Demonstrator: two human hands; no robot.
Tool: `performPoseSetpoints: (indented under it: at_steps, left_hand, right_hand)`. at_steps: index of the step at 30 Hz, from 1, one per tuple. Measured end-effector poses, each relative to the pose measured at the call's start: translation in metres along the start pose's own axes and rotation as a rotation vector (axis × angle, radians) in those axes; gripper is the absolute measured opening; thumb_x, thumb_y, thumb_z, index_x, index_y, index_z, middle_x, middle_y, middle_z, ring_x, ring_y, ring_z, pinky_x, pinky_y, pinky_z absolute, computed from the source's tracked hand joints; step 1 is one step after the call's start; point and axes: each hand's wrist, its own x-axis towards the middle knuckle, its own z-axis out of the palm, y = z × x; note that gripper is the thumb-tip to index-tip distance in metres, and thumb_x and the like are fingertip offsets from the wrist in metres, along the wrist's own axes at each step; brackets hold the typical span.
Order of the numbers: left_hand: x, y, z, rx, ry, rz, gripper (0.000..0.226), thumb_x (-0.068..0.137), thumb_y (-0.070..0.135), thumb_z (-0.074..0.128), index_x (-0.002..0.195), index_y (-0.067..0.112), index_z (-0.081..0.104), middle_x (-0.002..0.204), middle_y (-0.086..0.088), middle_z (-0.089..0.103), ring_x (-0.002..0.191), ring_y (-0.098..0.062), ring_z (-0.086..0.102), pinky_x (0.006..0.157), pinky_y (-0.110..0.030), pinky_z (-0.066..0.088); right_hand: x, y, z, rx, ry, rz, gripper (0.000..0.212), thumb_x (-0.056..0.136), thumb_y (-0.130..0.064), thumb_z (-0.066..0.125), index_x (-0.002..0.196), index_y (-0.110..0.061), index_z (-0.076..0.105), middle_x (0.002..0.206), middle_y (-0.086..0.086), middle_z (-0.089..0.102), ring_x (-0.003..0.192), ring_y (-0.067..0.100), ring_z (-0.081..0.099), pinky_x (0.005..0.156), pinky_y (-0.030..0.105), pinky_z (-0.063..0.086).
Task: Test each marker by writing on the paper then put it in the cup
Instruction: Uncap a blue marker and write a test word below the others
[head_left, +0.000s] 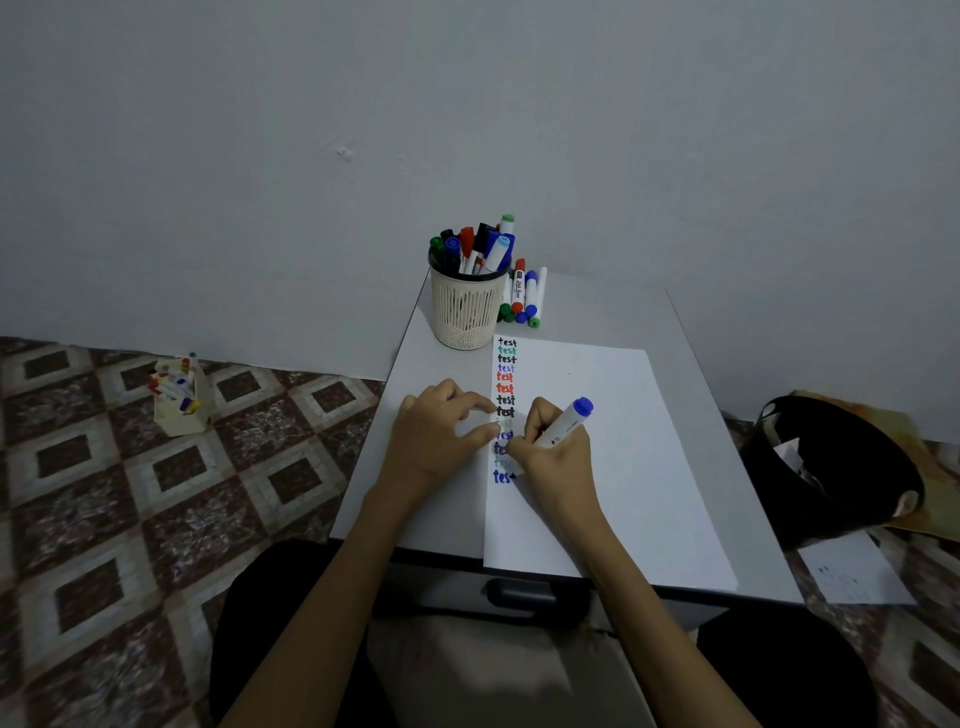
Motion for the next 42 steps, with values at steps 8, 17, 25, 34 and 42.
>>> performPoseSetpoints:
  at_steps: [8,17,25,34,42]
  left_hand:
    - [0.001,-0.002,0.001,-0.001,0.004,0.007,0.042,0.074,0.053,0.048,0.093,0.024,0.071,0.079,0.001,0.058,0.072,-0.014,0.055,0.069,-0.03,0.038]
    - [0.002,-0.002,0.002,-0.182,0.006,-0.022,0.041,0.077,0.022,0.042,0.111,0.016,0.062,0.09,0.001,0.055,0.079,-0.011,0.05,0.074,-0.034,0.044]
    - [0.003,0.0,-0.01,-0.593,0.007,-0.143,0.051,0.08,0.006,0.068,0.124,0.019,0.046,0.102,0.006,0.059,0.093,-0.006,0.06,0.08,-0.013,0.048]
    - [0.001,0.001,-0.022,-0.703,-0.046,-0.137,0.024,0.078,0.004,0.07,0.098,0.015,0.066,0.097,0.001,0.068,0.089,-0.005,0.062,0.079,-0.012,0.047]
    - [0.001,0.001,-0.027,-0.728,-0.141,-0.097,0.023,0.078,0.005,0.071,0.098,0.016,0.066,0.096,0.0,0.069,0.091,-0.013,0.065,0.083,-0.023,0.052]
  right_hand:
    - [0.0,0.002,0.0,0.0,-0.002,-0.003,0.035,0.078,0.014,0.059,0.065,-0.009,0.036,0.054,-0.002,0.041,0.052,0.011,0.046,0.051,0.023,0.045]
    - [-0.001,-0.005,-0.013,0.357,0.217,-0.002,0.032,0.08,0.0,0.072,0.068,-0.008,0.044,0.062,0.011,0.044,0.053,0.016,0.042,0.052,0.025,0.042]
    - [0.0,-0.01,-0.015,0.512,0.176,0.017,0.024,0.086,-0.002,0.064,0.108,0.008,0.06,0.099,0.011,0.07,0.093,0.026,0.07,0.066,0.033,0.059]
    - [-0.002,-0.011,-0.017,0.532,0.139,-0.053,0.013,0.079,-0.003,0.058,0.089,0.001,0.051,0.072,0.009,0.067,0.062,0.027,0.067,0.05,0.029,0.053]
    - [-0.002,-0.009,-0.015,0.481,0.011,0.031,0.007,0.085,0.005,0.063,0.086,0.001,0.057,0.082,0.026,0.067,0.068,0.035,0.069,0.053,0.03,0.055]
